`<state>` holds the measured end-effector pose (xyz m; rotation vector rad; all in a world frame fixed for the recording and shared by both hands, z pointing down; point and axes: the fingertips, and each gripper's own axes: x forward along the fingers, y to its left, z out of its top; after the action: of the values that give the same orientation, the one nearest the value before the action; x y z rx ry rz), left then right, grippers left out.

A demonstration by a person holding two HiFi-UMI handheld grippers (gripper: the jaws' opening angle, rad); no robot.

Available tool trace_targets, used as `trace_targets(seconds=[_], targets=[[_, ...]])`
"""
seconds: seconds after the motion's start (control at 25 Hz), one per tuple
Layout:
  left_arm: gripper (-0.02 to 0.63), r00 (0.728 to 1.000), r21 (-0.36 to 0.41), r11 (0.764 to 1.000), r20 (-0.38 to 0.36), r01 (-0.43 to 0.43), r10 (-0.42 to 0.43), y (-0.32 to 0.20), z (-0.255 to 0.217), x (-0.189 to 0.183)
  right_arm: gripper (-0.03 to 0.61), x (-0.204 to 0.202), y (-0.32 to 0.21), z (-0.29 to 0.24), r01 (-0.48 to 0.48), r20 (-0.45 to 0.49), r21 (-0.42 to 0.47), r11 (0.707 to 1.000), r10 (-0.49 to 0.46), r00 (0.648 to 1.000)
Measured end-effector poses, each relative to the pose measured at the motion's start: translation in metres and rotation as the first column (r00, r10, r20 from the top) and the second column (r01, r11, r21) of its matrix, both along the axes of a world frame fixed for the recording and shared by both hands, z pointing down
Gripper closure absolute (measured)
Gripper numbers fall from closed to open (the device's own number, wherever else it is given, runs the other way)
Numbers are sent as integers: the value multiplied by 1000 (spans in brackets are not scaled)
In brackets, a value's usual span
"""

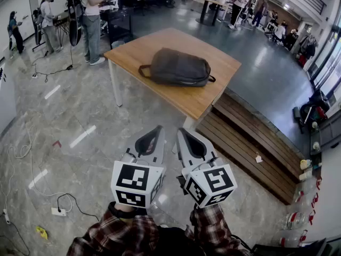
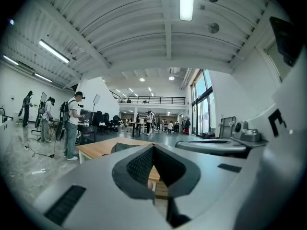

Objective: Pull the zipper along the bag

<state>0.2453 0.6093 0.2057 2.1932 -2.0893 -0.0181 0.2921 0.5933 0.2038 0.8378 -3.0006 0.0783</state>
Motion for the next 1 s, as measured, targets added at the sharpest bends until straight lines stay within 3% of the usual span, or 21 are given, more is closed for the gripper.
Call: trace_targets(seconds=[0.4, 0.72, 1.0], targets=[[606, 997, -7, 997, 12, -78, 78, -110, -8, -139, 569, -132, -107, 0, -91, -7, -13, 996, 91, 996], [606, 991, -62, 989, -22, -133, 132, -198, 28, -189, 569, -180, -195, 37, -157, -33, -83, 984, 155, 987], [606, 988, -64, 986, -2, -156, 156, -326, 38, -235, 569, -226, -327, 43, -182, -14, -77, 980, 181, 983]])
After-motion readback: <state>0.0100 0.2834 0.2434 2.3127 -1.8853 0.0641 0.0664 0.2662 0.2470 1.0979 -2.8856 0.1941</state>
